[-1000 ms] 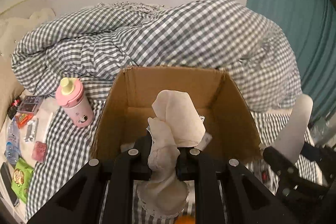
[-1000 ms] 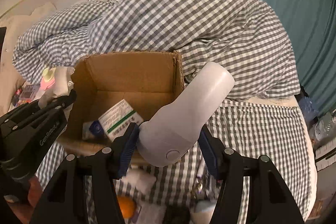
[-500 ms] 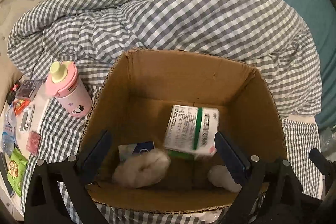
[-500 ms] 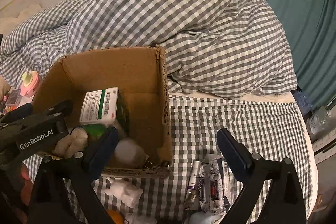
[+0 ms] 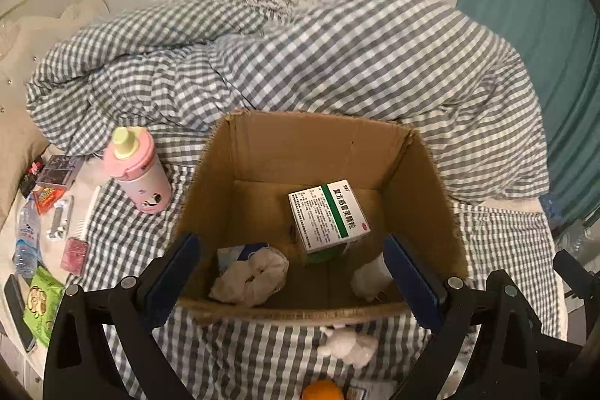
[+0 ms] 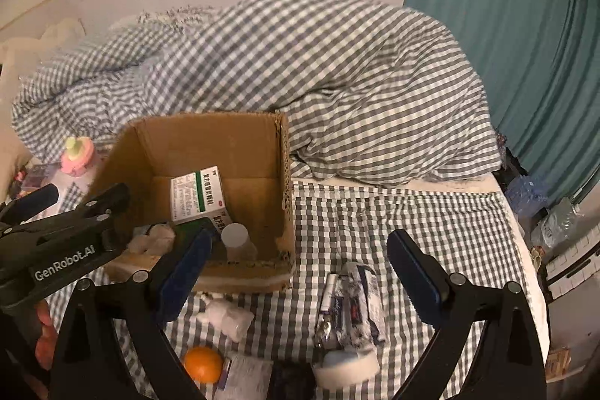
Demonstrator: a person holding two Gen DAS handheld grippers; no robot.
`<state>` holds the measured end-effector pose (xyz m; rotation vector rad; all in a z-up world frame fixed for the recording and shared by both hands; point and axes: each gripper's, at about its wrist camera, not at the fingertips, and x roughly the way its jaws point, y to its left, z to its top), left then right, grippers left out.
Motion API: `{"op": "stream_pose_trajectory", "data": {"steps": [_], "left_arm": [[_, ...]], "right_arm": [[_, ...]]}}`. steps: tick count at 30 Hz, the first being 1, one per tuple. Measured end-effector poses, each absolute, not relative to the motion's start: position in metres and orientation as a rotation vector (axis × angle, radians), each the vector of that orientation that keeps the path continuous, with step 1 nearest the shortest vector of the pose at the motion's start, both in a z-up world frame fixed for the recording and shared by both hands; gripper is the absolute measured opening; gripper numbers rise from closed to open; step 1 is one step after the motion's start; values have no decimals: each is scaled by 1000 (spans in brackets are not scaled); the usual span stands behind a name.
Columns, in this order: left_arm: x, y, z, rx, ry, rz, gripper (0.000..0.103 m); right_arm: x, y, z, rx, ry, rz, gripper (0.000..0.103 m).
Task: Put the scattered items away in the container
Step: 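Release the tissue into the cardboard box with the left gripper, then grasp the orange with the left gripper while the right grasps the green packet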
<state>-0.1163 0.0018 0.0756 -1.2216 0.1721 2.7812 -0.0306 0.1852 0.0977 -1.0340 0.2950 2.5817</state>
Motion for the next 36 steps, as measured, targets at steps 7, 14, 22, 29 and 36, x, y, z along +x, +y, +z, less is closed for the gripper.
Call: {"op": "stream_pose_trajectory", "data": {"steps": [7, 14, 22, 29, 36], "left_arm": [[-54, -12, 103, -1108, 260, 2790, 103], [-2, -27, 66, -1145, 314, 2710, 103], [18, -30, -29, -1289, 369, 2661, 103], [2, -40, -81, -1396, 360, 2617, 103], [-13, -27, -105, -1415, 289, 2525, 103]], "right_arm": [[40, 184, 117, -982, 312, 2590, 95], [116, 185, 84, -1036, 416, 2612, 95], [152, 175, -4, -1259, 468, 2557, 95], [131, 165, -51, -1387, 437, 2537, 95], [106, 144, -85, -1522, 362, 2588, 95]]}}
